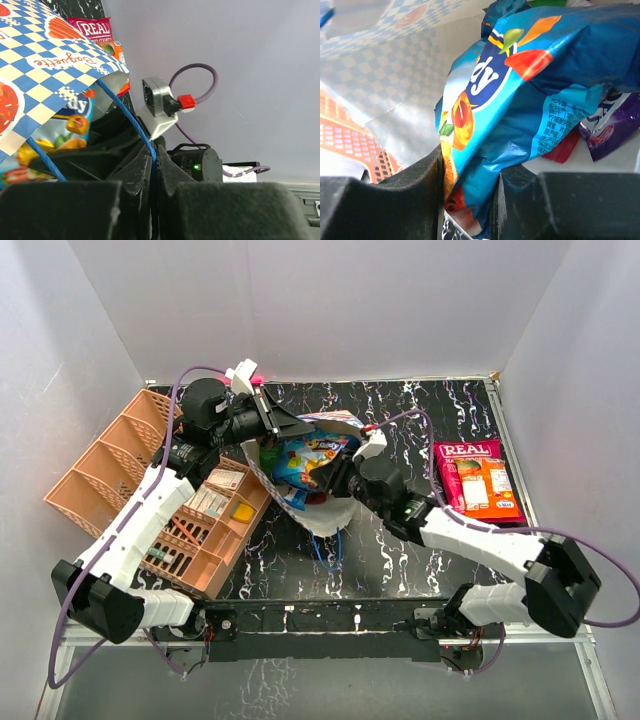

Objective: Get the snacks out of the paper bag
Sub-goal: Pick up the snack from the paper bag.

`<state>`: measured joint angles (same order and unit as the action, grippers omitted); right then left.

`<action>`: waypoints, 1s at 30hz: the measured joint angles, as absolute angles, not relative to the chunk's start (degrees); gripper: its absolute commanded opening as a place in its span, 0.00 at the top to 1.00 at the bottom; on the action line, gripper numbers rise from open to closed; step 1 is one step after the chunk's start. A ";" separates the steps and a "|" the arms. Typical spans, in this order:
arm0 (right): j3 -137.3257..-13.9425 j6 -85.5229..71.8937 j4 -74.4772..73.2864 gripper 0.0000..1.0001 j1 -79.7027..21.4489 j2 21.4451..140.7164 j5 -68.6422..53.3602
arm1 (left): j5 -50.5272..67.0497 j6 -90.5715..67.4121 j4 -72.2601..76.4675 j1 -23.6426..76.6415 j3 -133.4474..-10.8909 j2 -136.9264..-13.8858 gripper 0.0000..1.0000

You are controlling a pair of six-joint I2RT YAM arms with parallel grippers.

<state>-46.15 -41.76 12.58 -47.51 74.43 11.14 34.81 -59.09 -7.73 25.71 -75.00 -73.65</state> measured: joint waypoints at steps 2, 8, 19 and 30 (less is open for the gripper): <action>-46.02 -41.93 9.58 0.93 -47.51 71.44 9.74 | 34.81 -59.09 -7.49 25.71 -75.00 -73.73 1.00; -46.02 -41.74 1.50 0.93 -47.51 63.20 3.60 | 34.96 -58.94 -6.42 25.71 -75.18 -74.30 1.00; -49.93 -35.33 -15.73 0.93 -47.51 49.67 -1.21 | 36.01 -58.41 -5.98 25.71 -76.40 -76.23 1.00; -62.89 -23.90 -28.84 0.93 -47.51 38.46 0.95 | 35.57 -55.90 -6.13 25.71 -76.40 -76.23 1.00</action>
